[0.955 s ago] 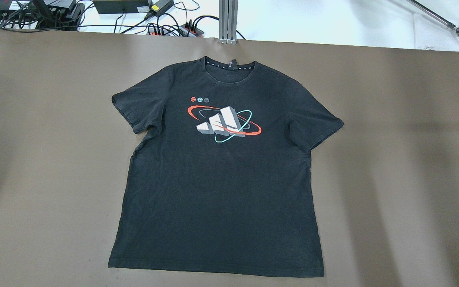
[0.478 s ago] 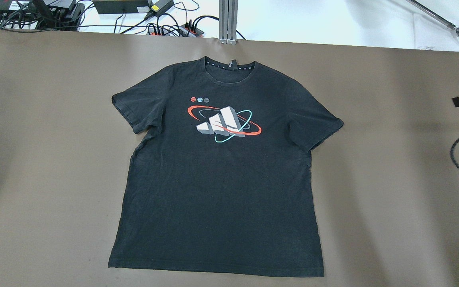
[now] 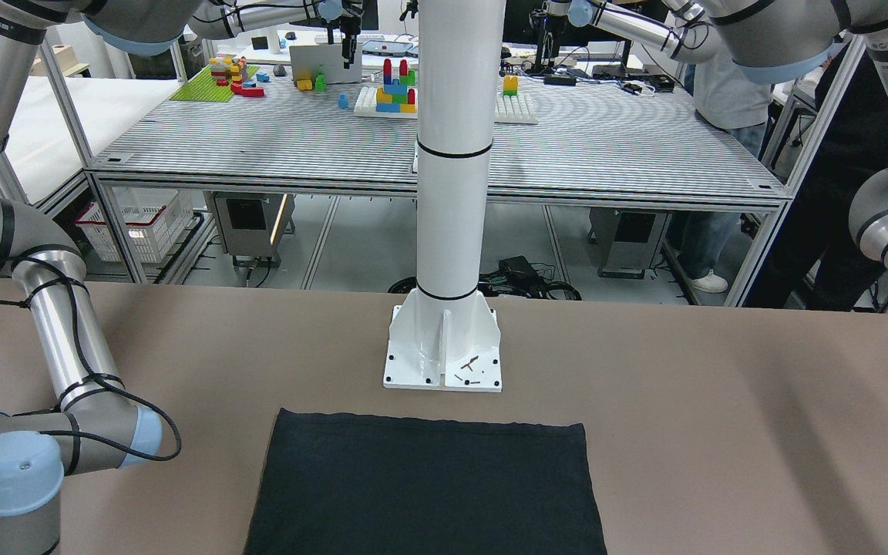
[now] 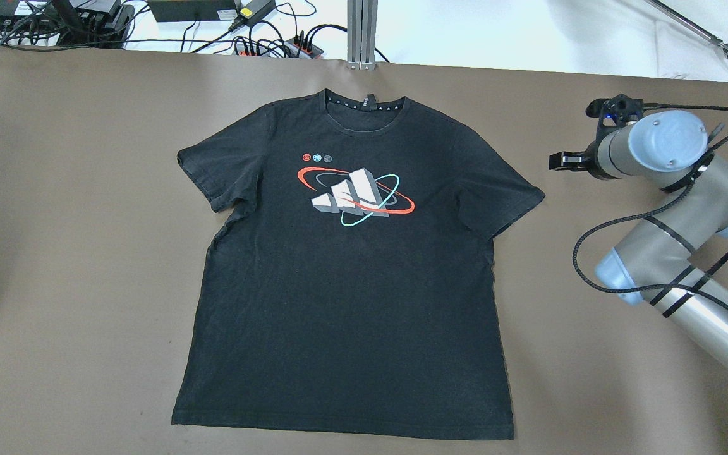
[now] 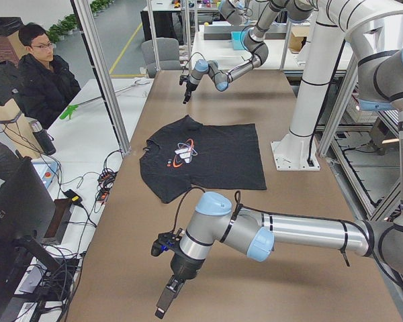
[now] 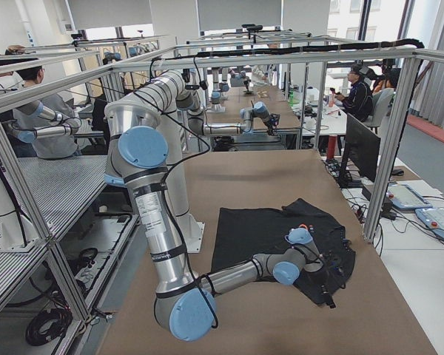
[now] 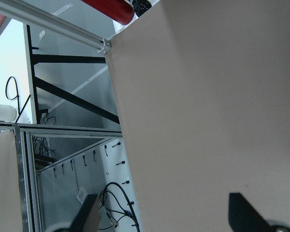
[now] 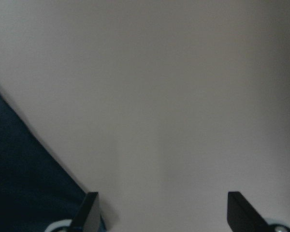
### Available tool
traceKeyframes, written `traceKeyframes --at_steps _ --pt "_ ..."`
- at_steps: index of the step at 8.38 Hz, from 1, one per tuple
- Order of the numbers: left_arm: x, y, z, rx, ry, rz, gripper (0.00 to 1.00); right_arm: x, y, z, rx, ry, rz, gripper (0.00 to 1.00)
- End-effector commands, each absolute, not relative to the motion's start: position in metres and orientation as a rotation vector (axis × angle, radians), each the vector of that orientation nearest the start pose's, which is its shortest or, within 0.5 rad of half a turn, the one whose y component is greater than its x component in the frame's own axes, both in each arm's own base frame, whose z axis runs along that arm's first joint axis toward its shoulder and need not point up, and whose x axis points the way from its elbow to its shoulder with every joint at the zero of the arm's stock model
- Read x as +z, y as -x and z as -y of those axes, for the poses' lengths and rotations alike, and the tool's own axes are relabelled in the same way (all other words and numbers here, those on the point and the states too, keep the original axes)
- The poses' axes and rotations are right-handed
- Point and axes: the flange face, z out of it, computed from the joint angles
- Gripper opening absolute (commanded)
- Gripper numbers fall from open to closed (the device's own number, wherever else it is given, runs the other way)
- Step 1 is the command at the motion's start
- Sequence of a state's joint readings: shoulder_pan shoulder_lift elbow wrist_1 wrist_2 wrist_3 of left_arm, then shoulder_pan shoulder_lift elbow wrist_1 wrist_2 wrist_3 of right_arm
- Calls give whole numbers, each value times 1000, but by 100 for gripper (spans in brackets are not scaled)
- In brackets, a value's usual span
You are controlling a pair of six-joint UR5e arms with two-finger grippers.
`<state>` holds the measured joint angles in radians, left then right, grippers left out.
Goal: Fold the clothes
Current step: 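Move the right gripper over the shirt's shoulder and sleeve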
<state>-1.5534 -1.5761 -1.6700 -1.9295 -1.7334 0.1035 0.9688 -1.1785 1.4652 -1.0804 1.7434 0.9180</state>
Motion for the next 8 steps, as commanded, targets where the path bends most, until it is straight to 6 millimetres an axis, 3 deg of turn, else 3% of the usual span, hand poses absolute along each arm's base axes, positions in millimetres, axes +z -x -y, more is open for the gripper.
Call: traceKeyframes --at_steps 1,6,8 --pt "590 108 527 149 -468 -142 94 466 338 639 243 -443 708 84" --pt "586 103 529 152 -474 -162 94 472 348 633 228 -430 704 69" --pt "586 101 530 154 -474 -165 94 469 352 627 219 -431 713 45"
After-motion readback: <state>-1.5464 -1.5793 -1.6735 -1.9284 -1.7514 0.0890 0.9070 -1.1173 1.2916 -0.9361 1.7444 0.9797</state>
